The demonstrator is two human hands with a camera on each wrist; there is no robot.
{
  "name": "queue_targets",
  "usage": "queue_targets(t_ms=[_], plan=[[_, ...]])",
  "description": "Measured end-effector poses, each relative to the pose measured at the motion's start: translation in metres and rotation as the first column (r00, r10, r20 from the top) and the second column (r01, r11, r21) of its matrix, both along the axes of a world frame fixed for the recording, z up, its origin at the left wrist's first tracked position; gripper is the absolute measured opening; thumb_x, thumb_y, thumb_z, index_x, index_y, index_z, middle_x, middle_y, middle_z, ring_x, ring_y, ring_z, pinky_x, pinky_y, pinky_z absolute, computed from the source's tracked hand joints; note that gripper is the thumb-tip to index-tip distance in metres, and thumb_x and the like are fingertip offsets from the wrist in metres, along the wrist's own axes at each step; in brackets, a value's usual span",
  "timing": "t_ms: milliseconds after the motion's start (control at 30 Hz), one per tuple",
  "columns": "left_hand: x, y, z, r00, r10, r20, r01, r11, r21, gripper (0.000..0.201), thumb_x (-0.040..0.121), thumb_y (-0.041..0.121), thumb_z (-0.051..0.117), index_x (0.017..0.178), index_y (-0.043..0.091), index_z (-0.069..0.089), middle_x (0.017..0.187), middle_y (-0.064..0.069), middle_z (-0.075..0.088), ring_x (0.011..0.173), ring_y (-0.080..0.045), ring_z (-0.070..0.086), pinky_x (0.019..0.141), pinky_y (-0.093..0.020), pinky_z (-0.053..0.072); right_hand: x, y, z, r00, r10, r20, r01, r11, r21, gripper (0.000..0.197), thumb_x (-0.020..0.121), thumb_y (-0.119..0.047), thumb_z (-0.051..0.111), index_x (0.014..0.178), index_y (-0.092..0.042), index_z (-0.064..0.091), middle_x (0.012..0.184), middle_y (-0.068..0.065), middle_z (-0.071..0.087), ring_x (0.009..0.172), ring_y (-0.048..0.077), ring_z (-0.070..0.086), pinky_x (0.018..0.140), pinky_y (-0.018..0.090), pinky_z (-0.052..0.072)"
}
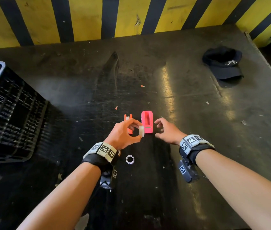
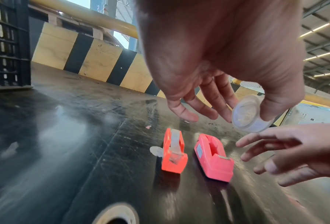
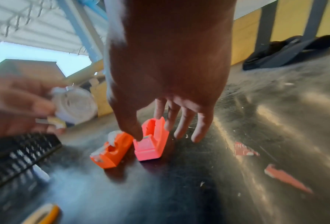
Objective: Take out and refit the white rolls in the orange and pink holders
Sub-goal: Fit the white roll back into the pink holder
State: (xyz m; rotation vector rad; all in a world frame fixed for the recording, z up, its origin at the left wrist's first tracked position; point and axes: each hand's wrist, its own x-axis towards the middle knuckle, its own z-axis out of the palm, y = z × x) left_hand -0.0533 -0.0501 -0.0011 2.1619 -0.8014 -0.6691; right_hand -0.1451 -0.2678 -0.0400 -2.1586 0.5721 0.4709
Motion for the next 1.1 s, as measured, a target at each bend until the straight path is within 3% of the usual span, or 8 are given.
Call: queue_targets(t_ms=[100,233,400,500,666,733,900,1100], plan=[[0.015,-0.007,0.003,0.998,-0.010,0.055,0.008,0.999,0.034,0.047,0.077,0.024,0.086,0.120,0.024,0.067,0.111,0.012,0.071,0.103,-0.005,0.065,0.083,-0.011,0.045,0.019,-0.006,-0.007,0.994,0.082,-0.077,-0.091,0.988,-0.124,0.108,0.076,-0.027,0.090,0.161,-0.022,0.024,0.166,0.008,0.030,0.150,0.033,0.035,0.120,0.051,0.035],[0.035,-0.016,0.005,0.998,-0.029,0.053,0.026,0.998,0.061,0.046,0.078,0.022,0.085,0.119,0.022,0.066,0.106,0.015,0.069,0.095,-0.003,0.066,0.077,-0.010,0.045,0.044,-0.007,-0.020,0.980,0.171,-0.104,-0.191,0.957,-0.220,0.137,0.063,-0.035,0.098,0.164,-0.026,0.005,0.171,0.001,0.015,0.152,0.039,0.026,0.119,0.060,0.032],[0.052,-0.026,-0.002,0.996,-0.049,0.076,0.043,0.996,0.078,0.043,0.079,0.028,0.084,0.118,0.025,0.067,0.111,0.013,0.068,0.102,-0.004,0.061,0.088,-0.019,0.045,0.062,0.001,-0.032,0.974,0.210,-0.089,-0.227,0.931,-0.286,0.130,0.064,-0.031,0.096,0.162,-0.028,0.011,0.168,-0.001,0.023,0.147,0.038,0.034,0.113,0.061,0.036],[0.059,-0.029,-0.009,0.993,-0.063,0.095,0.054,0.994,0.099,0.045,0.078,0.031,0.084,0.119,0.026,0.067,0.118,0.005,0.068,0.108,-0.011,0.059,0.090,-0.019,0.041,0.062,0.001,-0.038,0.980,0.198,0.015,-0.188,0.949,-0.253,0.119,0.061,-0.034,0.093,0.156,-0.029,0.021,0.161,0.002,0.036,0.144,0.035,0.040,0.113,0.059,0.039],[0.068,-0.037,-0.019,0.987,-0.067,0.144,0.055,0.995,0.086,0.048,0.076,0.033,0.087,0.121,0.029,0.070,0.125,0.004,0.065,0.111,-0.009,0.055,0.094,-0.022,0.046,0.056,0.001,-0.039,0.956,0.196,0.217,-0.167,0.975,-0.144,0.120,0.048,-0.051,0.082,0.152,-0.030,0.025,0.155,0.002,0.036,0.139,0.032,0.045,0.112,0.050,0.043],[0.069,-0.040,-0.023,0.986,-0.074,0.151,0.061,0.994,0.091,0.051,0.075,0.036,0.088,0.122,0.031,0.069,0.129,0.006,0.063,0.116,-0.008,0.051,0.094,-0.015,0.040,0.055,0.000,-0.034,0.948,0.190,0.254,-0.162,0.979,-0.127,0.121,0.050,-0.047,0.087,0.153,-0.026,0.027,0.154,0.002,0.035,0.137,0.029,0.046,0.111,0.048,0.045],[0.065,-0.043,-0.026,0.980,-0.064,0.186,0.041,0.991,0.124,0.056,0.073,0.033,0.088,0.125,0.031,0.067,0.138,0.000,0.058,0.130,-0.025,0.048,0.104,-0.032,0.035,0.049,0.004,-0.023,0.936,0.181,0.303,-0.149,0.981,-0.125,0.120,0.056,-0.035,0.096,0.155,-0.022,0.029,0.154,0.002,0.036,0.133,0.026,0.050,0.103,0.040,0.048],[0.057,-0.041,-0.020,0.973,-0.059,0.221,0.024,0.987,0.158,0.060,0.072,0.034,0.089,0.127,0.030,0.066,0.137,0.000,0.056,0.128,-0.025,0.048,0.105,-0.036,0.042,0.039,0.010,-0.008,0.927,0.130,0.351,-0.100,0.990,-0.103,0.110,0.055,-0.036,0.095,0.144,-0.029,0.031,0.135,-0.001,0.050,0.110,0.021,0.059,0.086,0.033,0.048]])
